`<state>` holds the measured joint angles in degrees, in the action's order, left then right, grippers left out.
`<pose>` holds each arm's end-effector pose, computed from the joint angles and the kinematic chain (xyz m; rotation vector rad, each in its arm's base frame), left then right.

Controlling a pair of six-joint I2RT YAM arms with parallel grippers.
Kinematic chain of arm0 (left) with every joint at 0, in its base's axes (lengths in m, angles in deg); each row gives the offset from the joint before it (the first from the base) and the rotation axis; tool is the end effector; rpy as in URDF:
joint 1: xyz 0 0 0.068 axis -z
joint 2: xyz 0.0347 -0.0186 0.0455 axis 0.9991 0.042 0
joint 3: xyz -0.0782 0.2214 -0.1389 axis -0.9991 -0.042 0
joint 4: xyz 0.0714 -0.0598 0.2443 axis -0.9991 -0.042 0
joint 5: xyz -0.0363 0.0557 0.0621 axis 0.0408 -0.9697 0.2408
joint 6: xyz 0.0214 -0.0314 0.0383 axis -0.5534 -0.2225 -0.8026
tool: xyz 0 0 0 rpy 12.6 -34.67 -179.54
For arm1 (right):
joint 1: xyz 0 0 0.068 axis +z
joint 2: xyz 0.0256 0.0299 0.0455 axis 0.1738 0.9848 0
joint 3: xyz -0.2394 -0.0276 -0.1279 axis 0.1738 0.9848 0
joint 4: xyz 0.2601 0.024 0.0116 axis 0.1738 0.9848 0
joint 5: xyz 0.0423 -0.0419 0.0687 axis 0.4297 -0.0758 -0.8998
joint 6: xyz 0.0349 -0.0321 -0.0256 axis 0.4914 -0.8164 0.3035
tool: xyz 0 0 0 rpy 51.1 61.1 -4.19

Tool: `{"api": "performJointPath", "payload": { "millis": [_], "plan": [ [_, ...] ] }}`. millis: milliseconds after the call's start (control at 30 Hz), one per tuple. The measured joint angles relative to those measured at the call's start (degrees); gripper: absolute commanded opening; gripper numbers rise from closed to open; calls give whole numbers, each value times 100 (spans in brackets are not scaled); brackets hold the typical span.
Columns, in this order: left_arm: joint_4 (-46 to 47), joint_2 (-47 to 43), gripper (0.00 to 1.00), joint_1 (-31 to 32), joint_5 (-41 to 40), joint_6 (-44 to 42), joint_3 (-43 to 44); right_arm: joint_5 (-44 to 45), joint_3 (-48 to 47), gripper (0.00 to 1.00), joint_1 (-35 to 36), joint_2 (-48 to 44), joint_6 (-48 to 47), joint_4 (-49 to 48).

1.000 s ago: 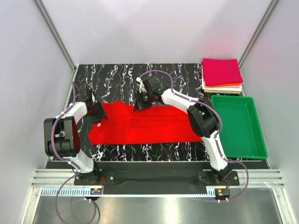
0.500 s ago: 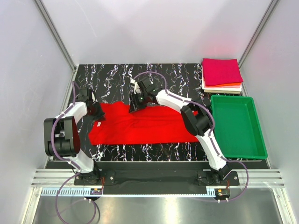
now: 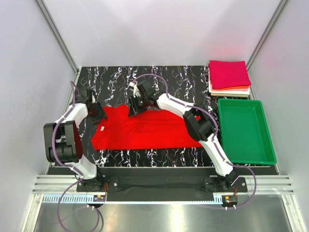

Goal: Fold and stack the t-shirts
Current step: Fold the tshirt

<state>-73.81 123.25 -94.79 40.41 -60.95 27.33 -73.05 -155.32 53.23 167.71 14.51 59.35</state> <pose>0.3064 0.0348 0.1900 -0.6743 2.6445 -0.2256 0.3828 0.3821 0.1690 -0.7777 2.4052 1.0443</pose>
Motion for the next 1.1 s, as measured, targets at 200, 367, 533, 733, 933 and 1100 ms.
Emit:
{"api": "performJointPath", "payload": {
  "millis": [200, 367, 533, 733, 933, 1100],
  "plan": [
    [118, 455, 44, -175, 70, -48, 358, 22, -179, 39, 0, 120, -66, 22],
    [188, 754, 45, -302, 243, -195, 531, 68, -251, 37, 0, 205, -122, 74],
    [197, 894, 43, -315, 380, -358, 726, 118, -251, 36, 0, 205, -190, 125],
    [348, 1126, 40, -315, 564, -422, 861, 219, -251, 36, 0, 205, -251, 155],
    [348, 1220, 40, -315, 564, -433, 861, 225, -299, 37, 0, 219, -254, 179],
    [354, 1217, 43, -315, 492, -463, 861, 254, -522, 36, 0, 328, -251, 238]
  ]
}}
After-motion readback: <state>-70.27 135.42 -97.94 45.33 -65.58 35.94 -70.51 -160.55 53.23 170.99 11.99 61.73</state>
